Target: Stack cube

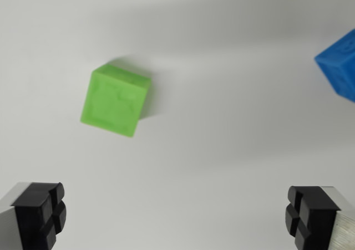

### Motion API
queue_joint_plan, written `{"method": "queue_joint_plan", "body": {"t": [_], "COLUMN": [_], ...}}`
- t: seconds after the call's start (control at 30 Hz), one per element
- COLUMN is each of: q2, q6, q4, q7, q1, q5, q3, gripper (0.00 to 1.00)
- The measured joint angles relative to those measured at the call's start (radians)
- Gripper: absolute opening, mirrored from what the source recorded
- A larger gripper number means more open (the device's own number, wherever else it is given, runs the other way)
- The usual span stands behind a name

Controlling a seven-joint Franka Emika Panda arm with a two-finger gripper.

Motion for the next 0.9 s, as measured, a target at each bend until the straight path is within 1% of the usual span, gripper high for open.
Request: {"method": "queue_joint_plan", "body": {"t": [0.37,0.6,0.73,0.8,0.9], "q2": [0.059,0.106,0.130,0.144,0.165], "q6": [0.088,0.147,0.175,0.192,0.214], "q4": [-0.021,-0.027,-0.028,-0.029,-0.029], "q7": [0.190,0.323,0.387,0.401,0.405], "q1": [0.048,0.082,0.098,0.104,0.105], "q5": [0.006,0.009,0.010,0.010,0.010], "q3": [0.001,0.001,0.001,0.001,0.000], "gripper": [1.00,1.00,1.00,1.00,1.00]}}
